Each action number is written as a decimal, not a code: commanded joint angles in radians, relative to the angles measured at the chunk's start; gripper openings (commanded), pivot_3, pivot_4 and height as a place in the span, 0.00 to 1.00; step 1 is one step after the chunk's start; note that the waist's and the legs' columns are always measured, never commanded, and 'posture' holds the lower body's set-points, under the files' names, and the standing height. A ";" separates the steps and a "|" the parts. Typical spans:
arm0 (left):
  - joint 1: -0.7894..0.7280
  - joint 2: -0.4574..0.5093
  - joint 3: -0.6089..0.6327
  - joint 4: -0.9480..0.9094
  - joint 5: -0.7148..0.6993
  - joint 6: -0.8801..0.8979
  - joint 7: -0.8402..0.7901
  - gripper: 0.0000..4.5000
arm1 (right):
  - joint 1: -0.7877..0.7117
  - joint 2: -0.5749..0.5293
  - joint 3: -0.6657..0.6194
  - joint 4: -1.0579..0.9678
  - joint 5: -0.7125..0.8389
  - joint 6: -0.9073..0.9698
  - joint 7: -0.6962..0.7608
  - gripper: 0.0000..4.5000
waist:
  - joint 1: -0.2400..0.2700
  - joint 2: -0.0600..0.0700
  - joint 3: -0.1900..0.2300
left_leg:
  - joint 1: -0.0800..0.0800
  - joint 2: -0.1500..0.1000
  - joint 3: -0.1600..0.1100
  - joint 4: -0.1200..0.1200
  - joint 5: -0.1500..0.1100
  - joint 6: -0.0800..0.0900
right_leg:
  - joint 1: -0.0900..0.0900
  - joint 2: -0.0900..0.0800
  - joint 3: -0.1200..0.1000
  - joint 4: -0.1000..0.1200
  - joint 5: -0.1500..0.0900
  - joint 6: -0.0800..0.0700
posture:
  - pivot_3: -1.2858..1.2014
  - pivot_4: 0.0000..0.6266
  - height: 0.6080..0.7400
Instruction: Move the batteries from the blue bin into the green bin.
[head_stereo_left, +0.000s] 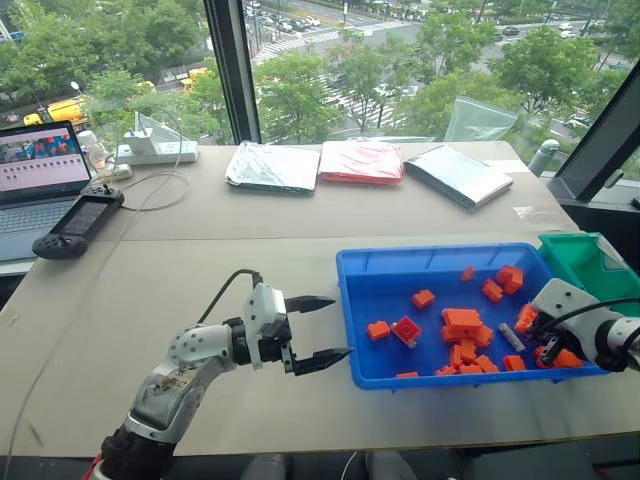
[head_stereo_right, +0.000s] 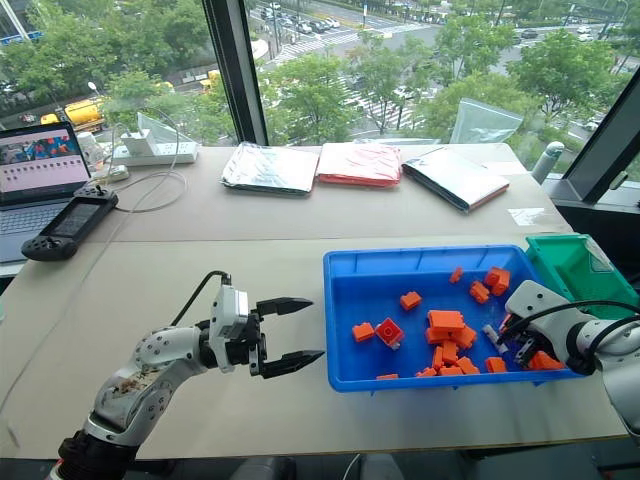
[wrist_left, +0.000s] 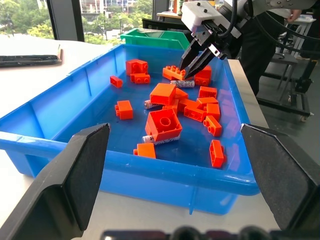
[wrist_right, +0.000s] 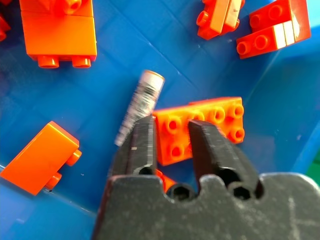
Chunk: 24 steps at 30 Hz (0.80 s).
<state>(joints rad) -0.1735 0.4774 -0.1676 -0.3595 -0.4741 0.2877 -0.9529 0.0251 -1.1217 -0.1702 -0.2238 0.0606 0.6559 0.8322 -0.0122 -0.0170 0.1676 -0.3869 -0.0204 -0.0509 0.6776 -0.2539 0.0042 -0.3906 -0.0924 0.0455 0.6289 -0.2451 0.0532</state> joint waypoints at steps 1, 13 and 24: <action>-0.011 0.004 0.010 -0.049 -0.015 0.004 0.003 1.00 | -0.007 -0.014 -0.043 -0.019 -0.004 0.003 -0.002 0.01 | 0.000 0.000 0.000 | 0.000 0.000 0.000 0.000 0.000 0.000 | 0.000 0.000 0.000 0.000 0.000 0.000 | 0.52 0.24 1.00; -0.009 0.003 0.007 -0.049 -0.015 0.009 -0.006 1.00 | -0.026 0.004 -0.080 -0.072 0.041 0.050 0.009 0.01 | 0.000 0.000 0.000 | 0.000 0.000 0.000 0.000 0.000 0.000 | 0.000 0.000 0.000 0.000 0.000 0.000 | 0.52 0.24 1.00; -0.022 -0.006 0.003 -0.059 -0.014 0.025 0.013 1.00 | 0.004 0.019 -0.064 -0.194 0.157 0.187 0.053 0.55 | 0.003 0.000 0.000 | 0.000 0.000 -0.001 0.000 0.000 0.000 | 0.000 0.000 0.000 0.000 0.000 0.000 | 0.52 0.24 1.00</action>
<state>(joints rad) -0.1841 0.4769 -0.1683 -0.3799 -0.4750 0.3082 -0.9501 0.0251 -1.0980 -0.2354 -0.4125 0.2337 0.8360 0.9064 -0.0089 -0.0170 0.1676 -0.3872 -0.0206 -0.0516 0.6778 -0.2539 0.0042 -0.3904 -0.0926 0.0453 0.6288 -0.2451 0.0533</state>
